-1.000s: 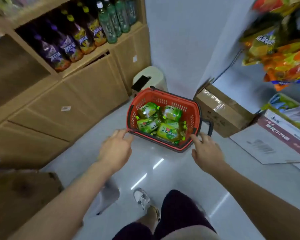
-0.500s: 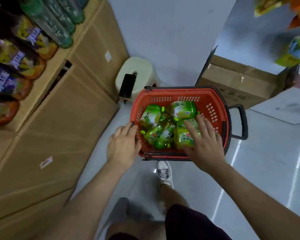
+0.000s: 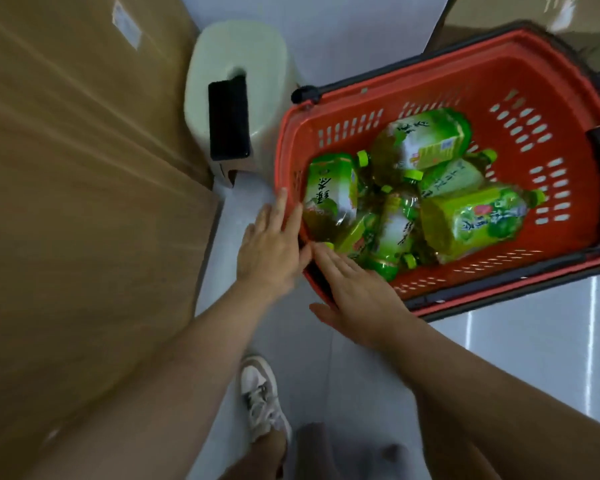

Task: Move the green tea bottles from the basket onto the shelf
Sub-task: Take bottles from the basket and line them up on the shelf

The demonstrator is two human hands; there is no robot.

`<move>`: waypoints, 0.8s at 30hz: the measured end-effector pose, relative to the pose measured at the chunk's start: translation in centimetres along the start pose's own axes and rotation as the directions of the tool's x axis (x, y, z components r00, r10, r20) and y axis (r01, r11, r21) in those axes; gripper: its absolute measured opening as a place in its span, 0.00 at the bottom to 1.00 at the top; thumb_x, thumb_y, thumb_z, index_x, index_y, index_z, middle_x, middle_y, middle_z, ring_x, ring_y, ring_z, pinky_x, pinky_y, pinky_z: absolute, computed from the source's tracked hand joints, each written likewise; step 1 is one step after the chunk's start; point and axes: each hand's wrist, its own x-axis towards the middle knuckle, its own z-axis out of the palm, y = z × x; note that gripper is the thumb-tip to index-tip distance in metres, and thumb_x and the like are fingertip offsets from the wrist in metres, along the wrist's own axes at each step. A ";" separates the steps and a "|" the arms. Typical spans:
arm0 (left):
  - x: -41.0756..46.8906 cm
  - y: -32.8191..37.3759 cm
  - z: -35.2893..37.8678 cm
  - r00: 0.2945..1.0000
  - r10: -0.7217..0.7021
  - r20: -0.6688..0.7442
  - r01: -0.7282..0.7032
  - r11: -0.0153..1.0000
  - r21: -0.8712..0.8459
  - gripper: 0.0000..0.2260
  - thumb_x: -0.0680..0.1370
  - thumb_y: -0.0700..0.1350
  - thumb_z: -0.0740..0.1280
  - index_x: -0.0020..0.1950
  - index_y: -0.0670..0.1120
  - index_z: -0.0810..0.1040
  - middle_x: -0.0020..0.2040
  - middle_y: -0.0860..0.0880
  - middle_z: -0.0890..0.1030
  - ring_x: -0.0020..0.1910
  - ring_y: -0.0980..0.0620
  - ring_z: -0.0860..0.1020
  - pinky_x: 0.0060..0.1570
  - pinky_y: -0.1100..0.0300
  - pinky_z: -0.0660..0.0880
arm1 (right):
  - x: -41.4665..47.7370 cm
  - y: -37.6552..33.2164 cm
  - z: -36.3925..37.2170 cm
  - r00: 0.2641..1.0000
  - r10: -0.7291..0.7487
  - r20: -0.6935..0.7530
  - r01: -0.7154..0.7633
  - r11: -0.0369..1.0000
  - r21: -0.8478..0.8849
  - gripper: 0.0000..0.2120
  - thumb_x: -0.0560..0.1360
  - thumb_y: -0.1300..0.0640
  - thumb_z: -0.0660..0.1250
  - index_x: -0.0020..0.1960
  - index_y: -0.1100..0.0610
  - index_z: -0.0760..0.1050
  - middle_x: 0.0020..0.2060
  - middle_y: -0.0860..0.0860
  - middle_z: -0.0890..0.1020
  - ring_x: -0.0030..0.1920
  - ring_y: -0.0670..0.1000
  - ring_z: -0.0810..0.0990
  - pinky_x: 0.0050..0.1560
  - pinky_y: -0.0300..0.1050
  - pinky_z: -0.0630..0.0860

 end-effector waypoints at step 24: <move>-0.2 -3.9 4.7 0.961 -0.273 -0.044 0.165 0.693 -0.702 0.09 0.65 0.43 0.69 0.39 0.38 0.78 0.32 0.41 0.77 0.27 0.46 0.73 0.30 0.59 0.70 | -0.5 -2.5 8.0 0.966 -0.212 -0.146 0.145 0.917 -0.371 0.43 0.73 0.57 0.65 0.77 0.58 0.40 0.62 0.54 0.73 0.52 0.59 0.78 0.39 0.47 0.68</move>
